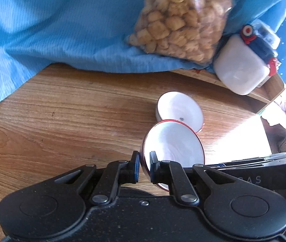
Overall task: Organize plates and bowls
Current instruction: 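Lift the white bowl with both grippers and carry it over the steel bowl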
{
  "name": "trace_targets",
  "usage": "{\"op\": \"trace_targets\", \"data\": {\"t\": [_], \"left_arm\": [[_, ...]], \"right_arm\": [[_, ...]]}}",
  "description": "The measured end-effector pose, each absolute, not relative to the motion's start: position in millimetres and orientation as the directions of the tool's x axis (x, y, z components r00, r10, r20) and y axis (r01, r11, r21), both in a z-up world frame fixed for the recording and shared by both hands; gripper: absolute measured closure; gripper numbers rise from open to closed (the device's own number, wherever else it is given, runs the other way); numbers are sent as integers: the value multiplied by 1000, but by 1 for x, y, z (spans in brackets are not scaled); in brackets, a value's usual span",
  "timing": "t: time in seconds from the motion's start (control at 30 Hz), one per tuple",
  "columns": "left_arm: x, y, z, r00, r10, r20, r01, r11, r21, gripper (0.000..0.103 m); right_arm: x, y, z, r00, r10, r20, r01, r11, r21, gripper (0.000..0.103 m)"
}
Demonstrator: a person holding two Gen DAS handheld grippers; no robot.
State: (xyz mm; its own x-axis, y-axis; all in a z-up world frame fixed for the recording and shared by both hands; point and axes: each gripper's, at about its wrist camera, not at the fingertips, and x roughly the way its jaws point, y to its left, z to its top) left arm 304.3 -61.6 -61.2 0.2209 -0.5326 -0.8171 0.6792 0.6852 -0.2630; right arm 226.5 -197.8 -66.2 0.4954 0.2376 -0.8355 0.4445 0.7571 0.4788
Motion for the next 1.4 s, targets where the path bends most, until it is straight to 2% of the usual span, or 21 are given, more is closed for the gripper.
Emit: {"op": "trace_targets", "data": {"t": [0.73,1.2,1.4], "left_arm": [[229,-102,-12,271,-606,-748,787,587,-191,93],[181,-114,-6,276,-599,-751,802,575,-164,93],[168,-107,-13,261,-590,-764,765,609,-209,93]], "right_arm": [[148,-223,-18,586,152,-796,441,764,471,79],[99,-233,-16,594,167,-787,444,748,493,79],[86,-226,-15,558,166,-813,424,785,451,78]]}}
